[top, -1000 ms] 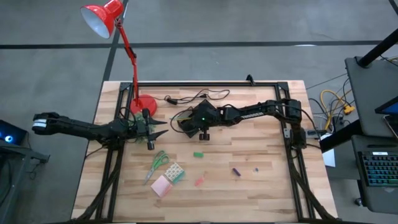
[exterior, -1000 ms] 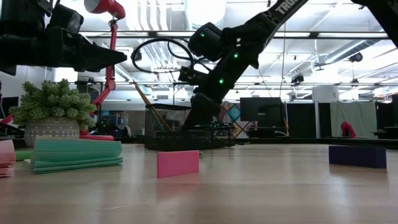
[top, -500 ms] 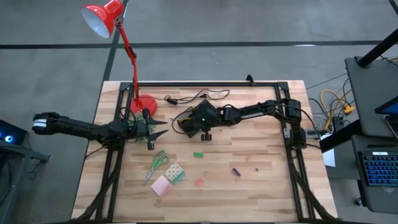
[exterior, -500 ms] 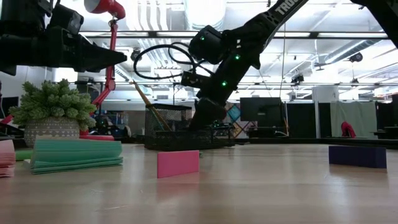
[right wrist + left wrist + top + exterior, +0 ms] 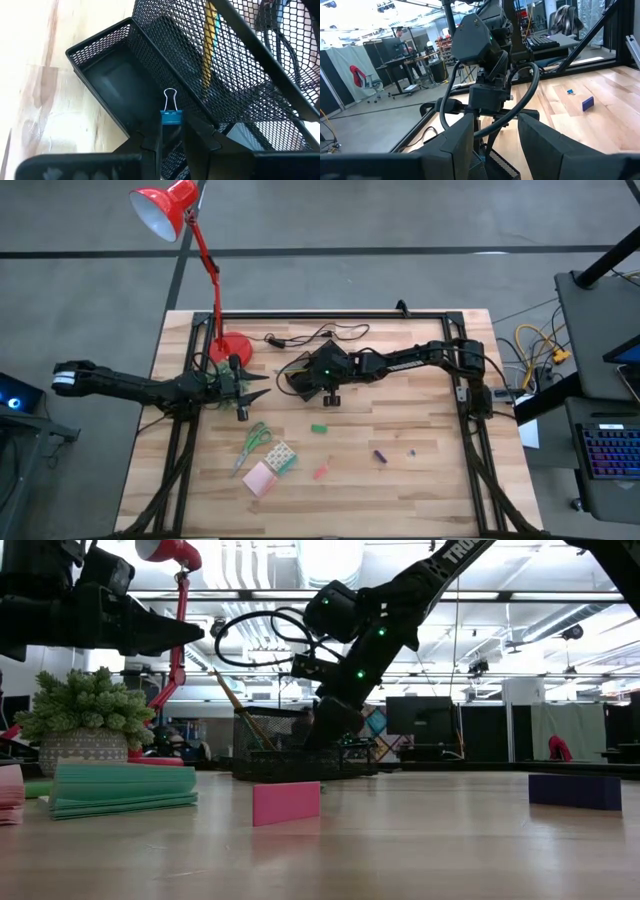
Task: Pick and place office supplies into organizer
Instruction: Put the left blue binder clip into the black desk organizer, then put the blue eraser into the black desk organizer
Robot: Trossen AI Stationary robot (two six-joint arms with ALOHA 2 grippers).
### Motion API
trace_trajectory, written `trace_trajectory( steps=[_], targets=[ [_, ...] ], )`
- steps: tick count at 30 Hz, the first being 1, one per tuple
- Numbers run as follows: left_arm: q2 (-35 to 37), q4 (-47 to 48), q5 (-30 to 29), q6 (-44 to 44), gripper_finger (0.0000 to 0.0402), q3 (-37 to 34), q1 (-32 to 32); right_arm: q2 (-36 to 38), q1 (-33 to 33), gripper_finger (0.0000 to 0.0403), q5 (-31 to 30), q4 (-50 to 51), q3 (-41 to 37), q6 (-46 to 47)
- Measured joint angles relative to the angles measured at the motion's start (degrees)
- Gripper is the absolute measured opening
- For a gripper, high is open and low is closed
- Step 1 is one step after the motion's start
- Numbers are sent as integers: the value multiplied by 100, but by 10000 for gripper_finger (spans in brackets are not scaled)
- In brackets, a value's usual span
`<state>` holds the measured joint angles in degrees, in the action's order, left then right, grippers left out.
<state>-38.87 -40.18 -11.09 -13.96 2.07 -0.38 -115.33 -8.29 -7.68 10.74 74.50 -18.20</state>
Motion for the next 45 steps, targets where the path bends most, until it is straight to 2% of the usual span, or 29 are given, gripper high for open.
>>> trace_trajectory(
  steps=[5,15,23,45],
  targets=[
    [0,0,0,0,142,0,0,0,0,53,2,0,0,10],
    [0,0,0,0,142,0,0,2,0,93,2,-3,-2,17],
    [0,0,0,0,142,0,0,2,0,108,2,-7,-2,17],
    [0,2,-2,0,142,0,0,30,15,81,11,-21,95,176]
  ],
)
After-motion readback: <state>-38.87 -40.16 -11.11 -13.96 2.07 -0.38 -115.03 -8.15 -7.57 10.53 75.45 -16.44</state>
